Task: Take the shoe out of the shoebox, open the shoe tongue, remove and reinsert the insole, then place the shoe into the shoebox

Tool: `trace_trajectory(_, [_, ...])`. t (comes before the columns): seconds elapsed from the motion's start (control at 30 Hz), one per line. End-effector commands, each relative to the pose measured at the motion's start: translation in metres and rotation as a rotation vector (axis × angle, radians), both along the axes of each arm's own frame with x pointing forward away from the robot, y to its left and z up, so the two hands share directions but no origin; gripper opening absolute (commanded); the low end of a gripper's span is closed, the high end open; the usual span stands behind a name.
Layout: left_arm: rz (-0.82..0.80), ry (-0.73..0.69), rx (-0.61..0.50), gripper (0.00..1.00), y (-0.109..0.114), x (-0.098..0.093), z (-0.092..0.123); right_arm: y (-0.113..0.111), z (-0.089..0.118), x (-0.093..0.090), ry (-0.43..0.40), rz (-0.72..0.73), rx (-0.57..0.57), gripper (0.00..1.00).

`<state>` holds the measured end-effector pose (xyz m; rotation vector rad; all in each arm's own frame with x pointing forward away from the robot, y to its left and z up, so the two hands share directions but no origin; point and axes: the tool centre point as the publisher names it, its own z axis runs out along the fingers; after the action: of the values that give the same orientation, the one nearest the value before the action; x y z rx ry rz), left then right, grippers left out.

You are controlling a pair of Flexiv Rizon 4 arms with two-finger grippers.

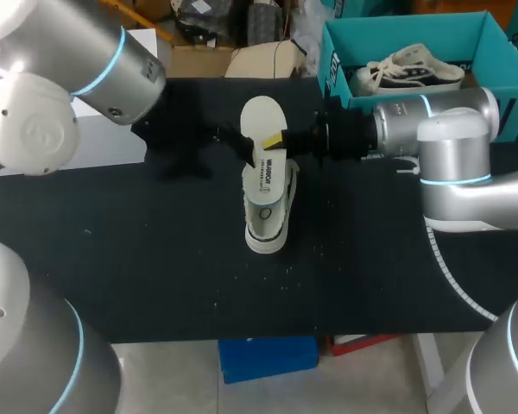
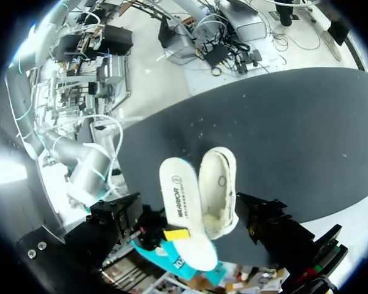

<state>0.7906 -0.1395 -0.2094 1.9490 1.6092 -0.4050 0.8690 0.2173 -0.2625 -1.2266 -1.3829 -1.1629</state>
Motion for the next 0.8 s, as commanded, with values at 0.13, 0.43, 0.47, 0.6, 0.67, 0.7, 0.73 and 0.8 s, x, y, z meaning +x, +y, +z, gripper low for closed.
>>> trace_trajectory(0.13, [-0.010,0.052,-0.469,1.00,0.006,-0.001,-0.014,0.001,0.000,0.000,0.000,-0.002,-0.001,0.00])
trace_trajectory(0.43, [0.044,0.116,-0.723,1.00,0.021,0.009,-0.021,0.001,0.000,0.000,0.000,-0.002,-0.001,0.00])
trace_trajectory(0.47, [0.044,0.116,-0.723,1.00,0.021,0.009,-0.021,0.001,0.000,0.000,0.000,-0.002,-0.001,0.00])
trace_trajectory(0.6, [0.044,0.116,-0.723,1.00,0.021,0.009,-0.021,0.001,0.000,0.000,0.000,-0.002,-0.001,0.00])
trace_trajectory(0.67, [0.044,0.116,-0.723,1.00,0.021,0.009,-0.021,0.001,0.000,0.000,0.000,-0.002,-0.001,0.00])
trace_trajectory(0.7, [0.044,0.116,-0.723,1.00,0.021,0.009,-0.021,0.001,0.000,0.000,0.000,-0.002,-0.001,0.00])
trace_trajectory(0.73, [0.044,0.116,-0.723,1.00,0.021,0.009,-0.021,0.001,0.000,0.000,0.000,-0.002,-0.001,0.00])
trace_trajectory(0.8, [0.044,0.116,-0.723,1.00,0.021,0.009,-0.021,0.001,0.000,0.000,0.000,-0.002,-0.001,0.00])
